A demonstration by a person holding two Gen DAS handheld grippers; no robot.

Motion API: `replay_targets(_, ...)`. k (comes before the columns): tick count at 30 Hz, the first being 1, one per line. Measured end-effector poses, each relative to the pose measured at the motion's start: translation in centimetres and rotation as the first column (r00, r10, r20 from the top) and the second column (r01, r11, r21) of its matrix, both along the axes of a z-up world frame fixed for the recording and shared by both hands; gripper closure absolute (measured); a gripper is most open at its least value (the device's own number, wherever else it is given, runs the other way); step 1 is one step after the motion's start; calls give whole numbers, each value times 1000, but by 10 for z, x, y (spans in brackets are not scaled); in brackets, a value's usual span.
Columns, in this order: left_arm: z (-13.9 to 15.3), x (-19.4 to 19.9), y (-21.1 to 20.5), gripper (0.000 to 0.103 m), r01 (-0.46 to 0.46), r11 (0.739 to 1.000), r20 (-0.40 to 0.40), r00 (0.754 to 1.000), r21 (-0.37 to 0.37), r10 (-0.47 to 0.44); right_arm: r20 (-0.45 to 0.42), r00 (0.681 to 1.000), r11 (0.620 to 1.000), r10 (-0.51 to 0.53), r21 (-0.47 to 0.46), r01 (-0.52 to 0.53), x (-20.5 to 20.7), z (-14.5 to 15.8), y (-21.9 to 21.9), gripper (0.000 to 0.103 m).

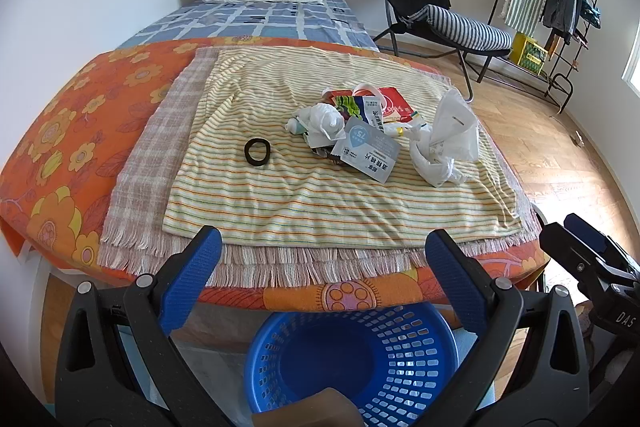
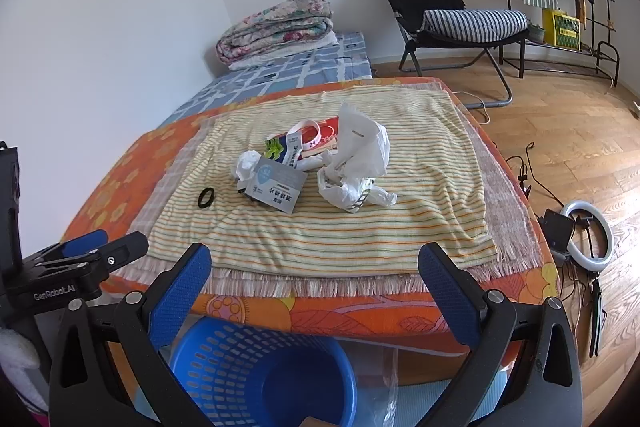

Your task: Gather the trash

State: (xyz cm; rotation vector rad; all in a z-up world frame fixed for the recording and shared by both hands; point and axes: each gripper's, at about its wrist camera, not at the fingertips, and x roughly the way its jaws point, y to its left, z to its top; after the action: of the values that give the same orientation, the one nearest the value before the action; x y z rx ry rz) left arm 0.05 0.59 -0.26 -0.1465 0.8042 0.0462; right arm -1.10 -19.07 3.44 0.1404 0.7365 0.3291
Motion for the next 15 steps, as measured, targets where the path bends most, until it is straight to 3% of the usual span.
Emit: replay_targets(15,0,-1,1,0,-3,1000,1,1000,-3,3,-7,1000,1000,2,3,-2,0,-3,0,0)
